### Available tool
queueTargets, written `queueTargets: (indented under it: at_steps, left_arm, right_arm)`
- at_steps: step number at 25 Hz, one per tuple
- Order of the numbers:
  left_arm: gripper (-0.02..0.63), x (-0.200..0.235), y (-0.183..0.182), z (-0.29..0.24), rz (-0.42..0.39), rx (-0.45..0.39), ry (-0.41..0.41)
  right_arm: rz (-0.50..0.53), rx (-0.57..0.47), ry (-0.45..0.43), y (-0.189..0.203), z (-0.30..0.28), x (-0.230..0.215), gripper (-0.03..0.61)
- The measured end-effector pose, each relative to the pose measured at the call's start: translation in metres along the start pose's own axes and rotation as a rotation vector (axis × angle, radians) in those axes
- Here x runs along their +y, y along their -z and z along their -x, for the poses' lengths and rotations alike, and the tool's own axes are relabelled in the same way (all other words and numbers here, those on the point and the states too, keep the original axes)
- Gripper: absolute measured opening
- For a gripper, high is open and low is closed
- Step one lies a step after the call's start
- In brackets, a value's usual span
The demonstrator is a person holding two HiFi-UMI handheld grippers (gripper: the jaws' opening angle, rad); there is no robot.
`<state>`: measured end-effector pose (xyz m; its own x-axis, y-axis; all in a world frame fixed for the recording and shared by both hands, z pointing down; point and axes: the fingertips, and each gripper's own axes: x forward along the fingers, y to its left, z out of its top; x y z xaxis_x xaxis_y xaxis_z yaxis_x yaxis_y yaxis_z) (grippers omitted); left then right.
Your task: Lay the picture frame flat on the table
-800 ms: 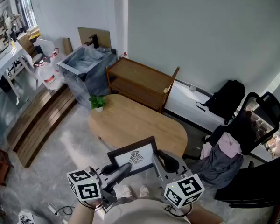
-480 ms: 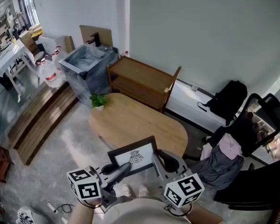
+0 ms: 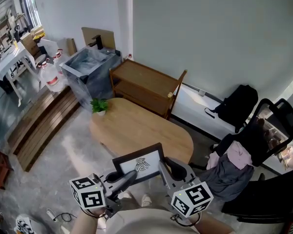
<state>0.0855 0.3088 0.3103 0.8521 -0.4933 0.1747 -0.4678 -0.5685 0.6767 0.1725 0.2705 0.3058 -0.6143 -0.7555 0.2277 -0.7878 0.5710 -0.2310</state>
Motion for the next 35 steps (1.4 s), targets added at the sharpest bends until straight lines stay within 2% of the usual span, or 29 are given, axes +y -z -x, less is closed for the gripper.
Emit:
queueTargets:
  at_steps: [3, 7, 17, 25, 35]
  left_arm:
    - [0.038, -0.001, 0.001, -0.008, -0.018, 0.001, -0.01]
    - [0.038, 0.001, 0.0, -0.009, -0.003, -0.013, -0.008]
    - [0.038, 0.033, -0.014, -0.012, 0.002, -0.006, -0.009]
    - [0.038, 0.085, -0.046, -0.02, 0.02, 0.012, -0.009]
    - [0.038, 0.164, -0.11, -0.035, 0.052, 0.067, 0.025]
  right_arm:
    - [-0.016, -0.006, 0.007, 0.003, 0.001, -0.009, 0.055]
    - [-0.002, -0.008, -0.004, 0.003, -0.002, -0.009, 0.055]
    - [-0.006, -0.002, -0.005, 0.005, -0.035, -0.016, 0.055]
    - [-0.028, 0.017, 0.005, 0.002, -0.095, -0.031, 0.055]
    - [-0.057, 0.047, 0.059, -0.015, -0.188, -0.055, 0.055]
